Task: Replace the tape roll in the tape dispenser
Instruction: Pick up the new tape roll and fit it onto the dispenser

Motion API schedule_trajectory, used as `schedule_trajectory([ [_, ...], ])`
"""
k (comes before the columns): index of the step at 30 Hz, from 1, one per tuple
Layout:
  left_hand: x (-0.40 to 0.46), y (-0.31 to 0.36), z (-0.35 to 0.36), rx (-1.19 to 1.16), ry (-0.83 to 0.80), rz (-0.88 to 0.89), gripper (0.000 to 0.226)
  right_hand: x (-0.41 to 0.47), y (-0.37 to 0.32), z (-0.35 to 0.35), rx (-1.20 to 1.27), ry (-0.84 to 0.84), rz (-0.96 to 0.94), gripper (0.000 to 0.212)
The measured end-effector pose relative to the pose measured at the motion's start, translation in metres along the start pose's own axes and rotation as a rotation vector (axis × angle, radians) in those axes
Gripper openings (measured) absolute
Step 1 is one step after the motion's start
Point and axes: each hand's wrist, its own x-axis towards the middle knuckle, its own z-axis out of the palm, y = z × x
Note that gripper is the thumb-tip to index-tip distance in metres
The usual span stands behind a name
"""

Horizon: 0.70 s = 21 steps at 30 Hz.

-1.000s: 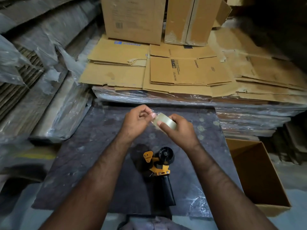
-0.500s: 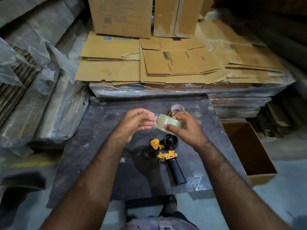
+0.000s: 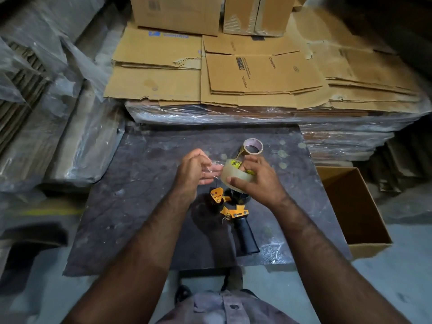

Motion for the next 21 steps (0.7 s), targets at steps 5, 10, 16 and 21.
schedule_trajectory([
  [5,0.017,-0.027,0.018,-0.038,0.017,-0.158,0.03,0.011,0.037,0.001,0.029,-0.076,0.122,0.058],
  [10,0.041,-0.063,0.026,0.226,-0.106,-0.107,0.032,0.031,0.079,0.009,-0.011,-0.123,0.091,0.068],
  [16,0.064,-0.086,0.042,0.844,-0.206,0.101,0.102,0.06,0.112,0.026,-0.031,-0.289,-0.055,0.082],
  [21,0.069,-0.103,0.058,0.932,-0.06,0.126,0.098,0.063,0.132,0.038,-0.017,-0.36,-0.067,0.109],
])
